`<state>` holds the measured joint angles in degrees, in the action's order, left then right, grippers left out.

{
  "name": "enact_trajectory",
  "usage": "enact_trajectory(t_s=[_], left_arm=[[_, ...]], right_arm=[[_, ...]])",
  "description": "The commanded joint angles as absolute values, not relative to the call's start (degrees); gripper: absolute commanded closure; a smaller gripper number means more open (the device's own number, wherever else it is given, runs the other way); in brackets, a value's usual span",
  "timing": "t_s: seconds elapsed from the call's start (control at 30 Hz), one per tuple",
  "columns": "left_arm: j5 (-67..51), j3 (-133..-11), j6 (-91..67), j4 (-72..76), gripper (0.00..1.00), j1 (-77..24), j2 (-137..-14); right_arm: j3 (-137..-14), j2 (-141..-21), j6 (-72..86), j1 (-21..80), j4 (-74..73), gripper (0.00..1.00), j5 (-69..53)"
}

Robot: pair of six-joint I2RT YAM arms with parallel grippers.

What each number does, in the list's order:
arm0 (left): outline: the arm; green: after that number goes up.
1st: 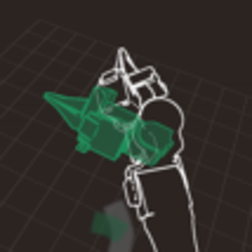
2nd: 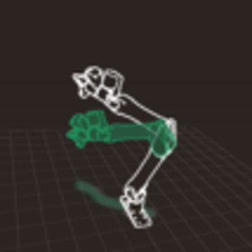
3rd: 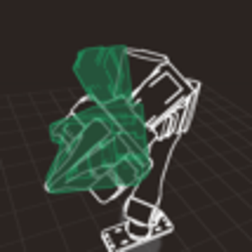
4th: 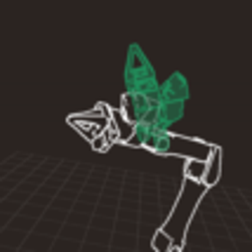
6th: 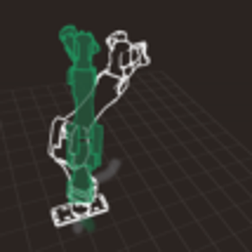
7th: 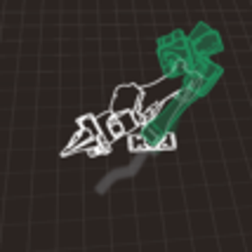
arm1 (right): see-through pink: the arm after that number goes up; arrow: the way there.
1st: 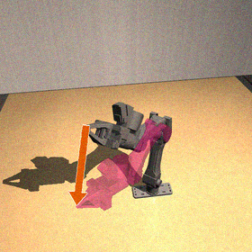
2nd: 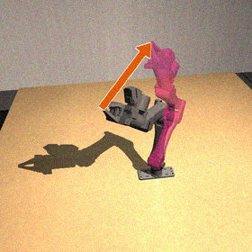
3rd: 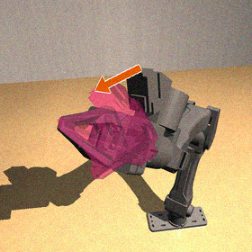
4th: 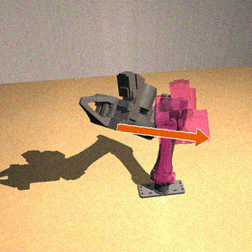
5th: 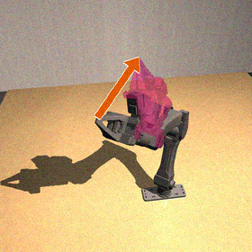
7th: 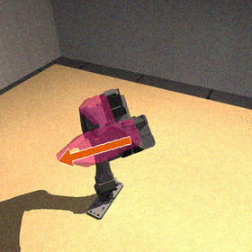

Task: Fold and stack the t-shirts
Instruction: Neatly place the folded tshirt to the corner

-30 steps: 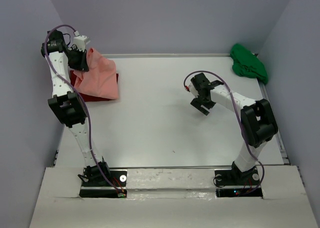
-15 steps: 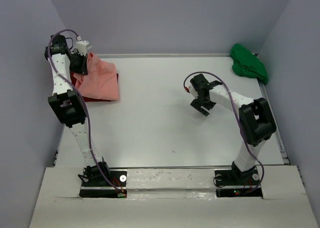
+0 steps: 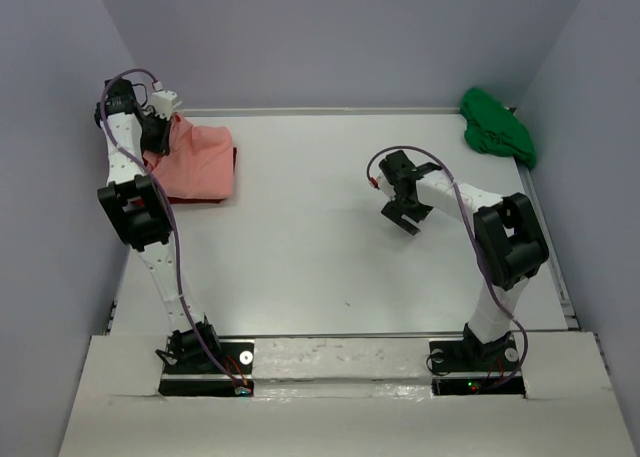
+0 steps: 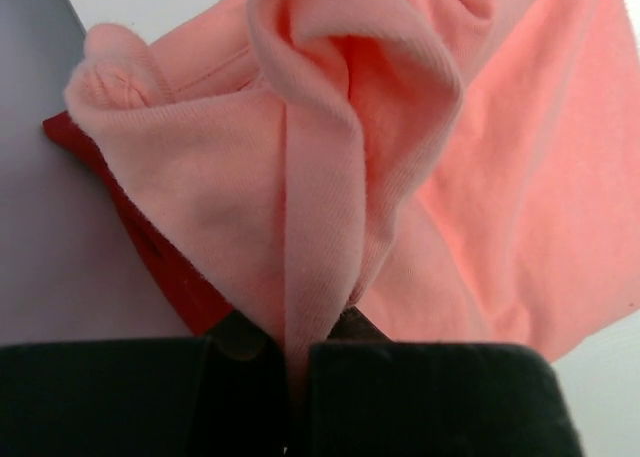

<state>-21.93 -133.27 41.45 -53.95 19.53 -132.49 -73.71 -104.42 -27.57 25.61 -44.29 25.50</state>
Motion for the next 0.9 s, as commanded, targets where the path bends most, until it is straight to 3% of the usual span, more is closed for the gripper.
enact_trajectory(t_s=[0.0,0.87], left_arm=[[-18.46,-132.19,43.94,-49.75,1.0,20.3,-130.96],[-13.8,-128.32,46.67,-40.34,1.0,20.92,-135.35]], right_arm=[[-74.09,-106.08,-27.07,26.19,-44.65,0.09,27.42],[-74.88,-109.77,-26.37,26.19,-46.67,0.09,28.65]])
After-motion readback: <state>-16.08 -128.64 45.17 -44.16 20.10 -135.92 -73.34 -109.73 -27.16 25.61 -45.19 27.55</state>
